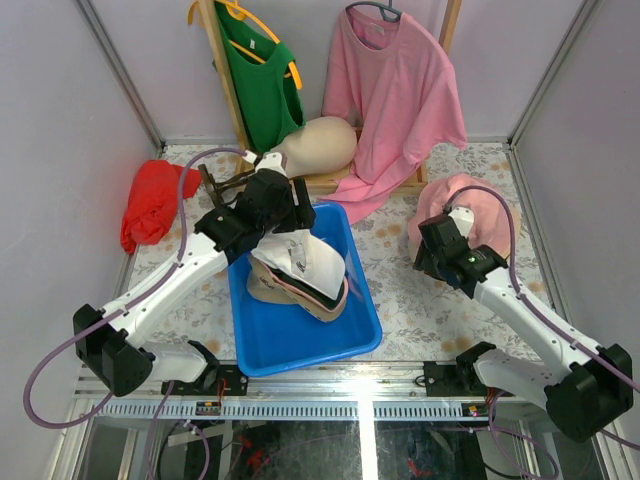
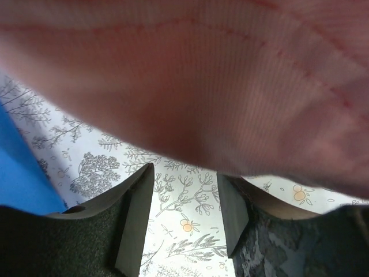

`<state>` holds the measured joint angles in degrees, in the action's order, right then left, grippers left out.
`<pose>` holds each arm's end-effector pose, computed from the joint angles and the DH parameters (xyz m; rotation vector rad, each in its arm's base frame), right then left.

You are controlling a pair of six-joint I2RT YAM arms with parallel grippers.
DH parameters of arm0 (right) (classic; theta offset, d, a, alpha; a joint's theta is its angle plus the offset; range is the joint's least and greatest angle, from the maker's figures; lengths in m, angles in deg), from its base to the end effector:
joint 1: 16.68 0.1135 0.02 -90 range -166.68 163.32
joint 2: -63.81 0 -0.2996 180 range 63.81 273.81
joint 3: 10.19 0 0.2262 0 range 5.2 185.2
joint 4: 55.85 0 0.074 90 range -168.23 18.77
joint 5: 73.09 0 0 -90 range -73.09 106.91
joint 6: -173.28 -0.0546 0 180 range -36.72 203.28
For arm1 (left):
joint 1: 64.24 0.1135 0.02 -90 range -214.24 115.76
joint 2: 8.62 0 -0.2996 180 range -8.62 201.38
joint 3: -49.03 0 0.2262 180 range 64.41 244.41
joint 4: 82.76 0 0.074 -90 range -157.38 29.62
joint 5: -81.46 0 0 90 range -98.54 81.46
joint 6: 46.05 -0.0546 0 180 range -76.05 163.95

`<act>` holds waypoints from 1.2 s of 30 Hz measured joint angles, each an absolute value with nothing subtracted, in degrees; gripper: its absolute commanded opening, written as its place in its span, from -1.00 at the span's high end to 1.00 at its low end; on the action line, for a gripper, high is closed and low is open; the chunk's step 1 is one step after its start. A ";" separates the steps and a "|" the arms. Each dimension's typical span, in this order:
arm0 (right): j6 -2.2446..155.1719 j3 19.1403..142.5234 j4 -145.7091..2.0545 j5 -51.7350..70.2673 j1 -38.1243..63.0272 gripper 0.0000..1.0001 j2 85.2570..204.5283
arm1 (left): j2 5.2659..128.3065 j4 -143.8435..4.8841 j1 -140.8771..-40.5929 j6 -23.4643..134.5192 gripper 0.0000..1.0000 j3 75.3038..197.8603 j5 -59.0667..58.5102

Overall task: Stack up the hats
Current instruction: Move the hat stand to the corner of the board.

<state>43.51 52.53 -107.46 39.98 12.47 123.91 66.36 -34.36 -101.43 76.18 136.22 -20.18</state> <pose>0.1660 0.0681 0.2898 0.3933 2.3071 0.1011 0.2188 -0.1522 0.3754 -0.0187 2.2250 -0.4559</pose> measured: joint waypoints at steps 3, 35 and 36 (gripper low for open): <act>43.31 51.59 -106.13 40.22 11.62 -0.08 125.48 | 66.54 -34.01 -100.88 75.94 -0.37 136.62 -20.16; 54.50 59.02 -88.60 34.19 -14.81 -0.07 144.45 | 68.63 -33.51 -96.31 75.37 -0.38 136.95 -18.80; 54.85 60.09 -88.03 33.84 -15.44 -0.07 145.79 | 68.94 -33.51 -95.92 75.35 -0.38 136.95 -18.60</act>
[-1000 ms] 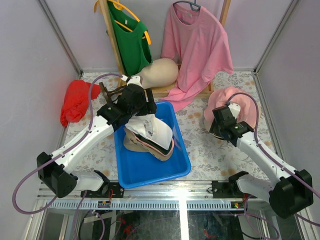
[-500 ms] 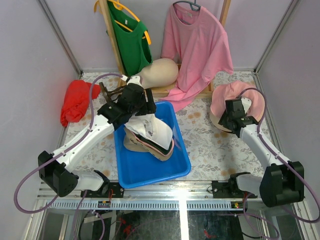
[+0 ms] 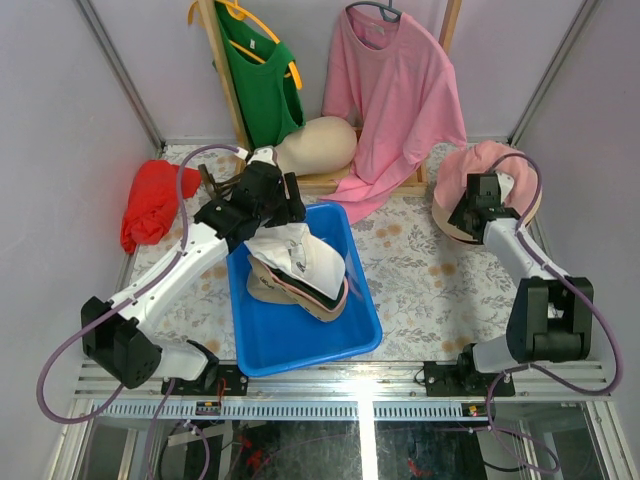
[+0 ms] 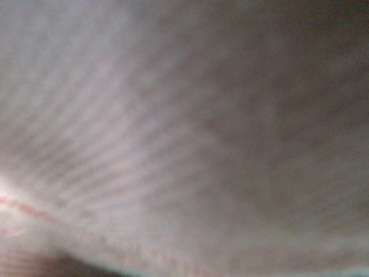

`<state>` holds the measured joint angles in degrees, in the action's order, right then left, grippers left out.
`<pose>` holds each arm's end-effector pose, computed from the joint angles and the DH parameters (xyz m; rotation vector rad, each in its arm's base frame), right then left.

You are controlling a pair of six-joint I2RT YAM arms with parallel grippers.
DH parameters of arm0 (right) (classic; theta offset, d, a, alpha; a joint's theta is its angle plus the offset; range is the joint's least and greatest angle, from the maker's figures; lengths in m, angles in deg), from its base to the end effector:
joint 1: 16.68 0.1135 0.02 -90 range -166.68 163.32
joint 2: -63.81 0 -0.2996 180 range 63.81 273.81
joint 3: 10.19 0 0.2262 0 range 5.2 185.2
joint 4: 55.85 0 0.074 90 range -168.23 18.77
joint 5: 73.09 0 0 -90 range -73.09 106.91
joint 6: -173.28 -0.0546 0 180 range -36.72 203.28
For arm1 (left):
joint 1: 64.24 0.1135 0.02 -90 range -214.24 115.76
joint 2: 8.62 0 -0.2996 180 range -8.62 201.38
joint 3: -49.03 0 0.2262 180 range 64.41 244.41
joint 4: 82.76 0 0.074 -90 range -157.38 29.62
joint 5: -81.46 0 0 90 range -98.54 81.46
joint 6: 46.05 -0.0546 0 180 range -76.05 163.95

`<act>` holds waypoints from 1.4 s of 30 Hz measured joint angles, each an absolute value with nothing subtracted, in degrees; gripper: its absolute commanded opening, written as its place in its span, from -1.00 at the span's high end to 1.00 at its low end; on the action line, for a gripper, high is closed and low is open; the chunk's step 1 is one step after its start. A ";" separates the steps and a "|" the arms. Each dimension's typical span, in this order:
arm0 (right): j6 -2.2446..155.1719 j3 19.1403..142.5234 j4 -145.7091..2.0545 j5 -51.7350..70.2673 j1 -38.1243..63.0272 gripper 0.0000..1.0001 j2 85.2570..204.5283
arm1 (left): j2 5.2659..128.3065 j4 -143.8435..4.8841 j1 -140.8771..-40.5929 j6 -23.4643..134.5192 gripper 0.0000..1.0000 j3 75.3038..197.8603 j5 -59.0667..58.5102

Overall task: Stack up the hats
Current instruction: Move the hat stand to the corner of the board.

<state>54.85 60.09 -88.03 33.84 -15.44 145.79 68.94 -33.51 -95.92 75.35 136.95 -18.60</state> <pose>0.2910 -0.0096 0.2768 0.6800 2.1941 -0.0799 0.2411 -0.1376 0.3665 -0.0898 2.2657 -0.3967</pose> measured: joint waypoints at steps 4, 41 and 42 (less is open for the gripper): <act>55.71 64.42 -86.54 33.29 -17.04 -0.07 151.03 | 70.03 -33.57 -94.28 75.32 -0.39 137.01 -17.97; 52.69 85.95 -79.18 19.78 -20.82 -0.26 167.82 | 90.03 -37.51 -80.86 61.95 -0.81 148.29 -27.61; 52.36 84.94 -79.61 19.41 -20.51 -0.26 165.92 | 90.34 -37.57 -80.84 61.49 -0.82 148.46 -28.02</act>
<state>52.36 84.94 -79.61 19.41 -20.51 165.92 90.34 -37.57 -80.84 61.49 148.46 -28.02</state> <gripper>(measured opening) 0.624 0.898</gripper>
